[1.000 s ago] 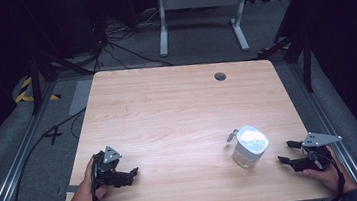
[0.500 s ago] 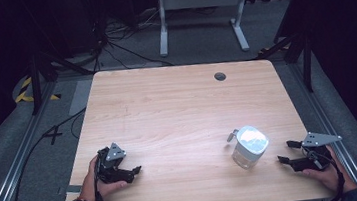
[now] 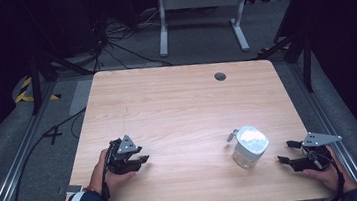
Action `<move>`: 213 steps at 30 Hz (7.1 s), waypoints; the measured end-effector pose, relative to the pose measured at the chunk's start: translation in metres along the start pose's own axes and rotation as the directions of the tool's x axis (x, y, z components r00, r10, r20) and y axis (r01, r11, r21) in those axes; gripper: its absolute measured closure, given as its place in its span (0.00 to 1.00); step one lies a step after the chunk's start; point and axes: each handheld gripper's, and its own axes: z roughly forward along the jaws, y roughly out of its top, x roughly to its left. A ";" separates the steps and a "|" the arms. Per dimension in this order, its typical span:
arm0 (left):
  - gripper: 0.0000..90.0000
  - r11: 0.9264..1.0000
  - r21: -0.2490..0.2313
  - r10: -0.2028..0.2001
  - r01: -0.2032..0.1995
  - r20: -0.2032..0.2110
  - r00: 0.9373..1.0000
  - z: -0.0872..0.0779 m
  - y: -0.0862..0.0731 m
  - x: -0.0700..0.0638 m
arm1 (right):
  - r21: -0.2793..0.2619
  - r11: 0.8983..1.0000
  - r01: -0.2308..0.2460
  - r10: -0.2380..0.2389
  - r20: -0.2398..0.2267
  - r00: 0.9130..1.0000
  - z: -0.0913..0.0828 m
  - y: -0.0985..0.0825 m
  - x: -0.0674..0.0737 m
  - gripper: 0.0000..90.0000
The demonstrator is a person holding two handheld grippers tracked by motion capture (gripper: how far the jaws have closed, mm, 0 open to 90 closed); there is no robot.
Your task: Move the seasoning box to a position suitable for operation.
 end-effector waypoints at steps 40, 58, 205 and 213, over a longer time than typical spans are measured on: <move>1.00 0.938 -0.241 0.300 -0.250 0.202 0.932 0.072 0.165 -0.086 | 0.000 1.000 -0.011 0.011 0.013 1.000 0.000 0.000 0.002 0.28; 1.00 0.915 -0.324 0.328 -0.241 0.244 0.913 0.089 0.204 -0.108 | -0.001 1.000 -0.010 0.010 0.011 1.000 0.000 0.000 0.001 0.28; 0.90 0.997 -0.077 -0.030 0.029 -0.016 0.999 -0.028 -0.036 -0.003 | -0.198 0.946 0.256 -0.263 -0.011 0.965 -0.012 0.168 0.082 1.00; 0.88 0.997 -0.064 -0.042 0.043 0.006 0.999 -0.024 -0.044 -0.009 | -0.188 0.946 0.264 -0.273 -0.025 0.962 0.000 0.176 0.081 1.00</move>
